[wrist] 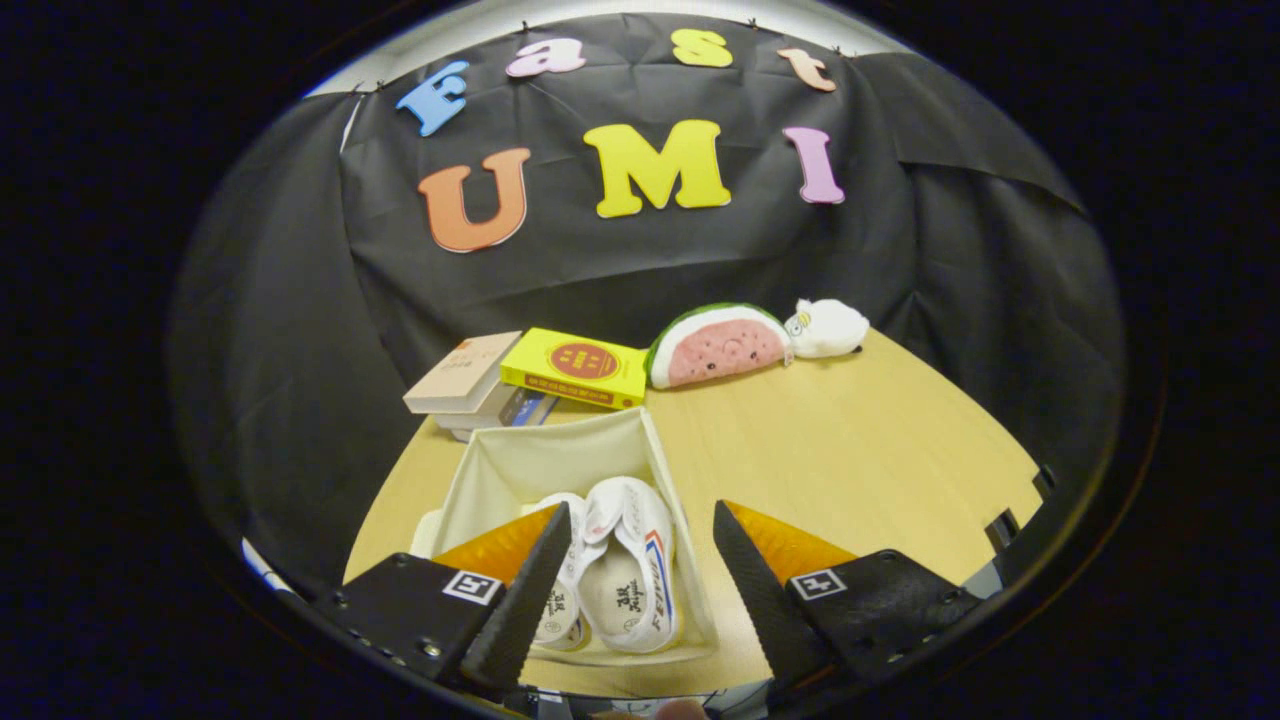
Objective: Open the storage box then place both shoes into the box .Put the left shoe in first, then the right shoe, with the right side of both shoes facing outward in a uniform manner.
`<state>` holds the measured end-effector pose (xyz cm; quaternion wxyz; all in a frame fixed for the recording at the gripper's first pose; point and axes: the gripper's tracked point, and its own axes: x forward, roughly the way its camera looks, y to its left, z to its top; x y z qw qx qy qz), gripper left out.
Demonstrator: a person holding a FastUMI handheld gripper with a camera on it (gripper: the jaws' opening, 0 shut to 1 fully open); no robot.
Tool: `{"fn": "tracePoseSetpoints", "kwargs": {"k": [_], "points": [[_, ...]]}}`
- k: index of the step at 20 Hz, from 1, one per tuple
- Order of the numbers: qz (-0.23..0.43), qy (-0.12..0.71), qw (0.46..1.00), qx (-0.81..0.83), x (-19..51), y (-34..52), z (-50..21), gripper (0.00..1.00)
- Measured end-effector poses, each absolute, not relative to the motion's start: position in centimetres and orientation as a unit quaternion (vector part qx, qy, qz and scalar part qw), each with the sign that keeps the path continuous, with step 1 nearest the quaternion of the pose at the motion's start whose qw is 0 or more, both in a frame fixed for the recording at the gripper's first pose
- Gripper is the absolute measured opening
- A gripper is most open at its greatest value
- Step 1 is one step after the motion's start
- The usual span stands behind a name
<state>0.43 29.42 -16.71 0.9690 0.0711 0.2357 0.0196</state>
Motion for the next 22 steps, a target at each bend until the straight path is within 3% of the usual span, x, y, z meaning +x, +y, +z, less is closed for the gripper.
{"fn": "tracePoseSetpoints", "kwargs": {"k": [5, 16, 22], "points": [[0.024, 0.188, 0.981, 0.037, -0.8, 25.2, -12.6, 0.95], [-0.045, 0.104, 0.992, 0.055, -0.1, 9.7, -3.0, 0.95], [-0.027, 0.052, 0.997, 0.056, 0.5, 6.5, 2.1, 0.96]]}}
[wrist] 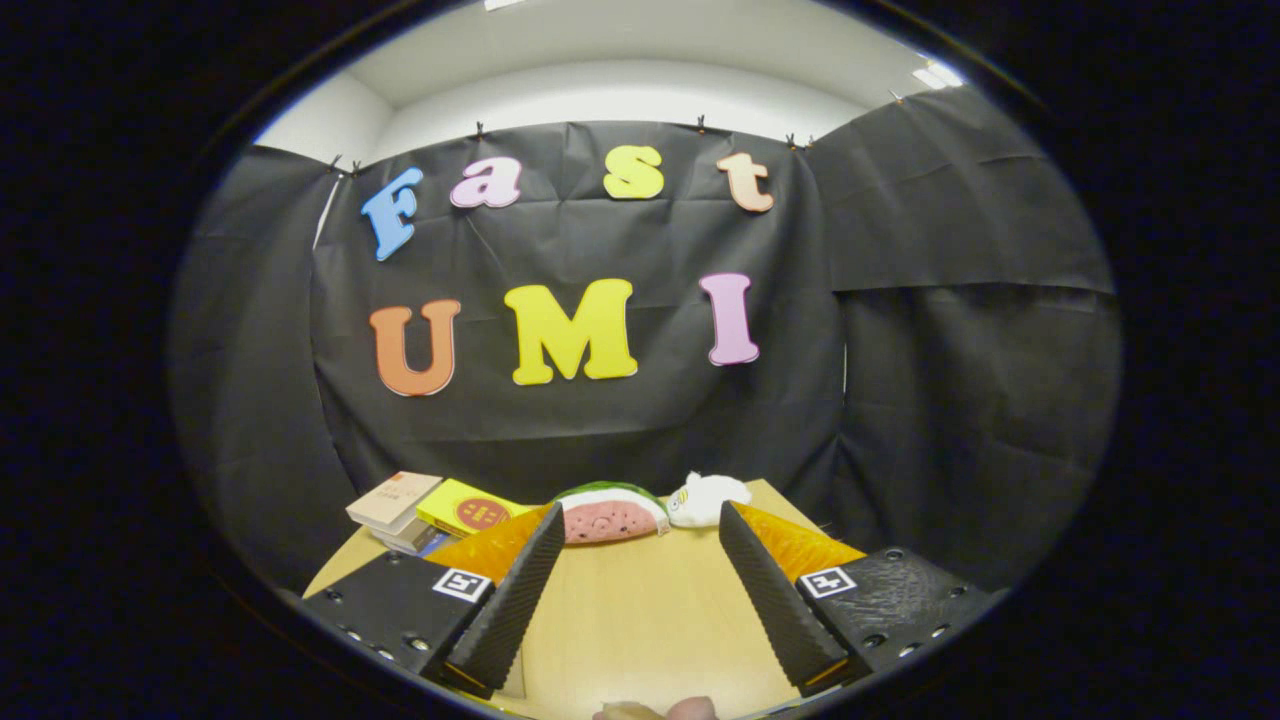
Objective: Open the storage box then place both shoes into the box .Put the left shoe in first, then the right shoe, with the right side of both shoes facing outward in a uniform manner.
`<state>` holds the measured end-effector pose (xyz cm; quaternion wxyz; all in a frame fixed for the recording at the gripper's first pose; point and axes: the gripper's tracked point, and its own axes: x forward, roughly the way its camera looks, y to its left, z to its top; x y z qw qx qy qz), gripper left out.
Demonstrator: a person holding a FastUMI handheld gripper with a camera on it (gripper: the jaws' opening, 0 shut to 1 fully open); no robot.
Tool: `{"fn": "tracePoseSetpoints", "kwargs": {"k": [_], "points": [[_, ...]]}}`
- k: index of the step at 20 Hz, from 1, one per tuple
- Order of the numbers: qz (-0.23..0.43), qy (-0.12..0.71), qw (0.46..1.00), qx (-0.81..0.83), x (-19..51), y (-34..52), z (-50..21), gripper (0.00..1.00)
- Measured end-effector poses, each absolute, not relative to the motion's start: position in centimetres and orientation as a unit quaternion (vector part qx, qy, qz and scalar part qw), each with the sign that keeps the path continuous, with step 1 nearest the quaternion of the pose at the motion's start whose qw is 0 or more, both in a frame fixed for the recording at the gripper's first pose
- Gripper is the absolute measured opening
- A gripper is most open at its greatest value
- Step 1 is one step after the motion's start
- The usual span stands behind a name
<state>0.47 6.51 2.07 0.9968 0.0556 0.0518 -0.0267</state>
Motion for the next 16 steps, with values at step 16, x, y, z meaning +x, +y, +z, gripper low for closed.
{"fn": "tracePoseSetpoints", "kwargs": {"k": [16], "points": [[0.034, 0.041, 0.995, 0.083, 0.8, 1.6, 3.7, 0.96]]}}
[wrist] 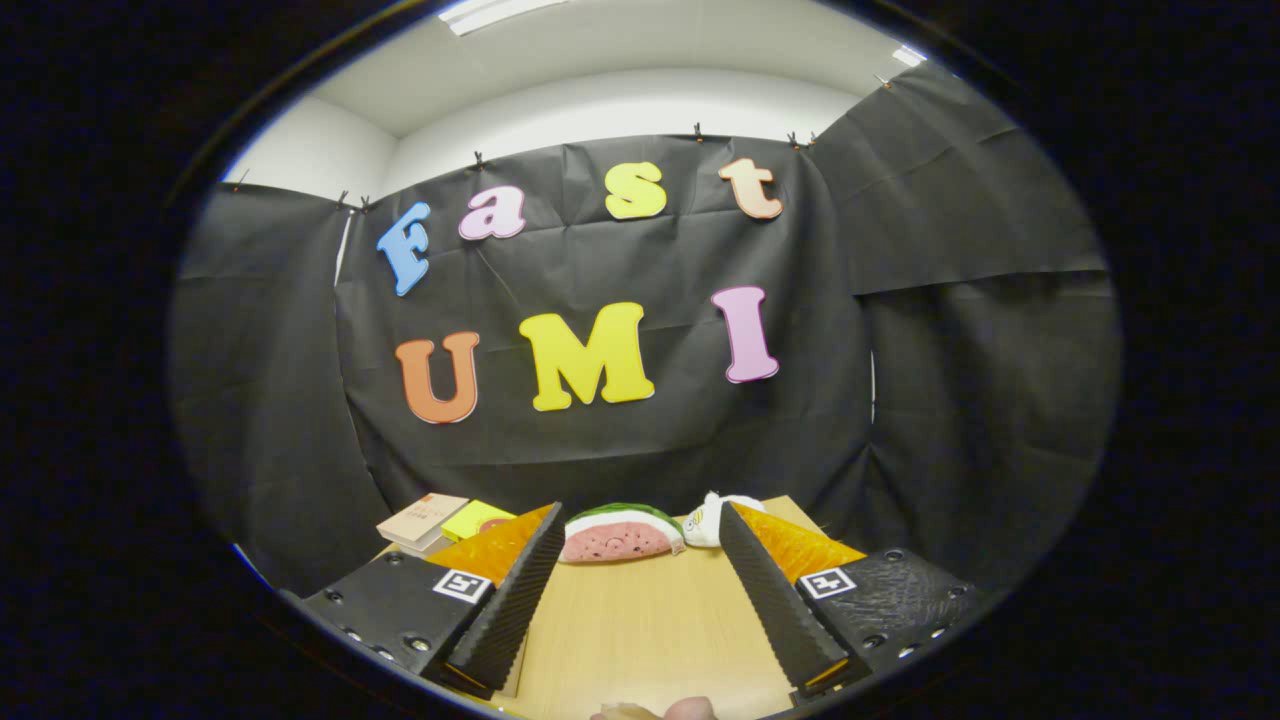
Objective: Open the storage box then place both shoes into the box .Put the left shoe in first, then the right shoe, with the right side of both shoes facing outward in a uniform manner.
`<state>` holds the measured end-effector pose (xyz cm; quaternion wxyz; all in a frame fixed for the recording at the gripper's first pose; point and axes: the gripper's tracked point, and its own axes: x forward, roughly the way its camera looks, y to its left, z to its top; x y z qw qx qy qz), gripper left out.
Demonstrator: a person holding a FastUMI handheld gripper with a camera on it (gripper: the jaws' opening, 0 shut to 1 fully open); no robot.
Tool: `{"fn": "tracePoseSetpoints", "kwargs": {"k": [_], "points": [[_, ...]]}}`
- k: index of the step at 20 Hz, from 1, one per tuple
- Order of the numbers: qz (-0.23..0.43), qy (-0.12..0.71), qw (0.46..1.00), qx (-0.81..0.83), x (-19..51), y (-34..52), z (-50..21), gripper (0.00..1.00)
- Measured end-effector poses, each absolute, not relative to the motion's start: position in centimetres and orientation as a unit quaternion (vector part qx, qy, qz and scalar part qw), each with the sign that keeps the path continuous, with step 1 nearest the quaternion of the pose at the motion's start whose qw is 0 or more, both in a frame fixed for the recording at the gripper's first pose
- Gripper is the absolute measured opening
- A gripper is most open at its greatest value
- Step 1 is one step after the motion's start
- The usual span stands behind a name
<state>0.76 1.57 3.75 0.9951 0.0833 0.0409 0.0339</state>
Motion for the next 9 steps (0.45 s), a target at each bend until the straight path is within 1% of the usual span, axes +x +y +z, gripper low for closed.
{"fn": "tracePoseSetpoints", "kwargs": {"k": [9], "points": [[0.017, 0.036, 0.996, 0.086, -0.2, 0.4, 4.1, 0.96]]}}
